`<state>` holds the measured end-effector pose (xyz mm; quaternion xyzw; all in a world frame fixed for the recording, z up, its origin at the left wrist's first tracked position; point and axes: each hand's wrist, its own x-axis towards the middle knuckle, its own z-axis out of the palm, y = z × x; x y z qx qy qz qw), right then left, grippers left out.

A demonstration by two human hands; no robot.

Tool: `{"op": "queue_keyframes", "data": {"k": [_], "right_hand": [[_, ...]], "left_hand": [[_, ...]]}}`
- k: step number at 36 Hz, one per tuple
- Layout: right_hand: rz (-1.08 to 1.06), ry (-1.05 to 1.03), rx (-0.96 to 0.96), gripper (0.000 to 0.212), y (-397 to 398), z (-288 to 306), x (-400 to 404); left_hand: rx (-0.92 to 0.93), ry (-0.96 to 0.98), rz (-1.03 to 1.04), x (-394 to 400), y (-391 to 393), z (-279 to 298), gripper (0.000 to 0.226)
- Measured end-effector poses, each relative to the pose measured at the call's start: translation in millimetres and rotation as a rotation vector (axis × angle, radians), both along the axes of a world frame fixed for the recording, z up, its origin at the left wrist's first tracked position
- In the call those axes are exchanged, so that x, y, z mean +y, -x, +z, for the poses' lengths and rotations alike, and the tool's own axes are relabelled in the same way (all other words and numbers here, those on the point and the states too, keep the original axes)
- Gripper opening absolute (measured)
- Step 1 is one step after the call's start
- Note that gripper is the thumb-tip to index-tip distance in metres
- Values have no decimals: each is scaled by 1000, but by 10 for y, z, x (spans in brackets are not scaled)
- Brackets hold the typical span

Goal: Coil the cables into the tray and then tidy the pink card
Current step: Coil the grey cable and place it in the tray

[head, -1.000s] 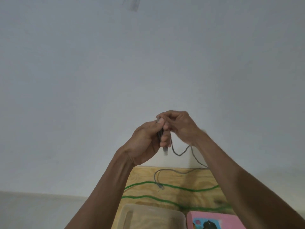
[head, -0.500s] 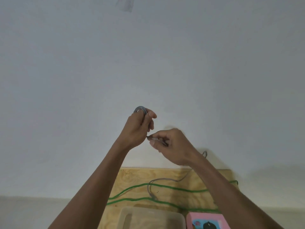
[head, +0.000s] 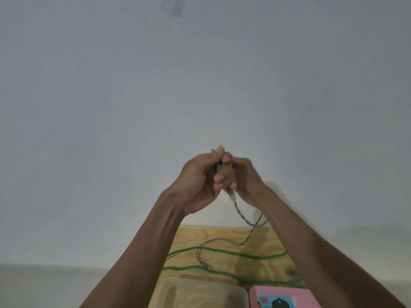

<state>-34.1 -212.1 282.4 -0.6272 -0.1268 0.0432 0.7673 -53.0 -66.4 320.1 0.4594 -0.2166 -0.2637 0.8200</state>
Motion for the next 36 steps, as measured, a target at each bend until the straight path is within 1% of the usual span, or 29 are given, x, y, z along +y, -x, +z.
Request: {"op": "queue_keyframes", "data": {"k": [1, 2, 3, 5, 6, 8, 10, 13, 15, 17, 19, 20, 23, 24, 26, 28, 30, 32, 34, 35, 36], "right_hand": [[-3, 46, -10, 33, 53, -72, 33], [-17, 139, -34, 40, 109, -124, 62], [-25, 230, -42, 43, 163, -149, 91], [-19, 343, -15, 40, 243, -156, 134], [-7, 366, -6, 34, 267, -156, 147], [19, 415, -8, 25, 307, -157, 146], [32, 466, -22, 25, 323, -172, 122], [20, 546, -95, 22, 334, -131, 47], [-12, 593, -191, 16, 298, -36, -38], [-47, 608, -271, 12, 231, 121, -144], [-74, 594, -312, 9, 166, 314, -235], [-92, 590, -331, 6, 133, 395, -273], [-109, 538, -359, 6, 50, 539, -330], [-98, 499, -349, 7, 25, 542, -328], [-99, 391, -286, 9, -11, 488, -290], [-148, 296, -222, 10, -27, 367, -238], [-136, 213, -172, 11, -14, 212, -189], [-67, 125, -104, 36, 59, 87, -104], [-66, 153, -76, 61, 133, -21, -31], [-81, 216, -70, 64, 167, -59, 2], [-93, 293, -55, 61, 190, -83, 21]], "left_hand": [[13, 33, 26, 3, -17, 22, 34], [12, 43, 70, 5, -40, 41, 33], [-6, 34, 130, 9, -64, 56, 31], [-64, -20, 267, 23, -128, 78, 28], [-98, -61, 328, 40, -168, 82, 27], [-238, -224, 430, 89, -261, 80, 28], [-409, -440, 510, 154, -343, 65, 30], [-588, -725, 577, 256, -427, 37, 31], [-659, -884, 528, 298, -439, 2, 33], [-658, -954, 412, 316, -410, -56, 39], [-571, -920, 295, 297, -333, -113, 47], [-499, -870, 239, 273, -281, -135, 52], [-222, -620, 79, 152, -112, -171, 70], [-146, -526, 37, 103, -65, -172, 71], [-65, -362, 0, 15, -9, -156, 64], [-68, -254, 26, -36, -2, -123, 53], [-117, -211, 55, -54, -27, -71, 44], [-138, -179, 54, -53, -46, -20, 37], [-126, -141, 47, -46, -63, 12, 35], [-121, -134, 52, -48, -73, 25, 34], [-123, -137, 66, -49, -80, 38, 34]]}}
